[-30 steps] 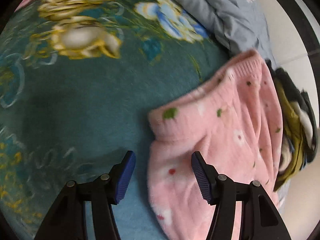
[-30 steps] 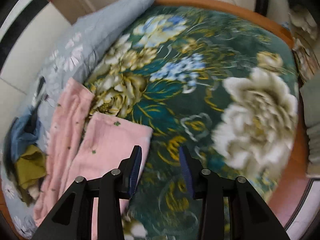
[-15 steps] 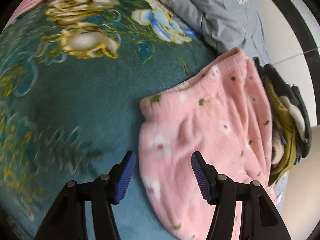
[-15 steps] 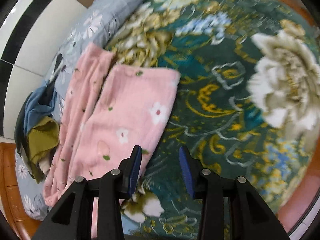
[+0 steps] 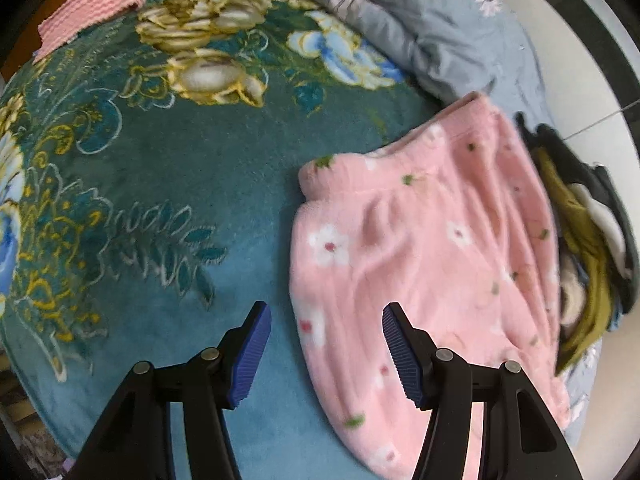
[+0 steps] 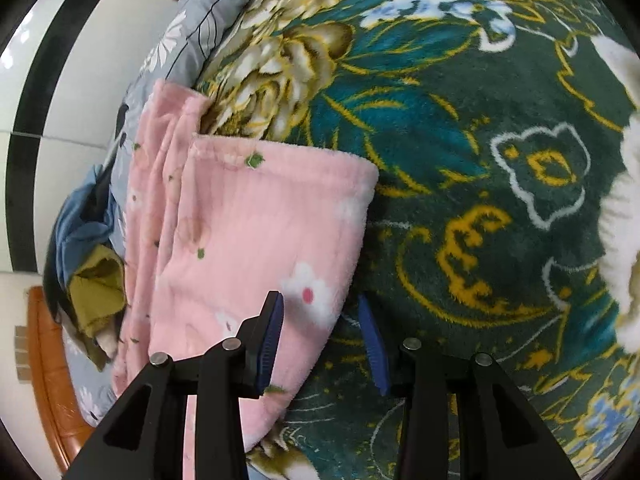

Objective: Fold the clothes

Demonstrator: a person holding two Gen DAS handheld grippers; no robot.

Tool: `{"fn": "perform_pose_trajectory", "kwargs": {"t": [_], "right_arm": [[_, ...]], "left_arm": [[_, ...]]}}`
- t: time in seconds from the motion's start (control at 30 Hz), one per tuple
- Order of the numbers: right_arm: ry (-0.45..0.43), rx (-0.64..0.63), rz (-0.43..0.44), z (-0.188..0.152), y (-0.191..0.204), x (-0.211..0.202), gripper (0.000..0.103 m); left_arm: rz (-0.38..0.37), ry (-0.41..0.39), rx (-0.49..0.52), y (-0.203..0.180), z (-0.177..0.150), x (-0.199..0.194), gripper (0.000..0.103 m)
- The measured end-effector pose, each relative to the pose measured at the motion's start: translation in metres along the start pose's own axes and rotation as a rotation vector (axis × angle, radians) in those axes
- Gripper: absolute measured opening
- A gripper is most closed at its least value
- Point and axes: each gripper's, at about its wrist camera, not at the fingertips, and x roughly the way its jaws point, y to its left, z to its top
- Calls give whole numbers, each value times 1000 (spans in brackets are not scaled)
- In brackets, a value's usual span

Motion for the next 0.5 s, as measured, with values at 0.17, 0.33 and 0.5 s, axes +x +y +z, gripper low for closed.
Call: {"fn": "perform_pose_trajectory", "kwargs": {"t": [0.17, 0.33, 0.5], "right_arm": [[-65, 58, -20, -14, 2, -4, 40], [-96, 171, -48, -23, 3, 0, 33], [-55, 221, 11, -22, 23, 6, 3]], "left_arm": [[-33, 30, -46, 1, 31, 27, 62], [-66, 72, -44, -7, 41, 46, 27], [-111, 27, -133, 3, 38, 32, 4]]}}
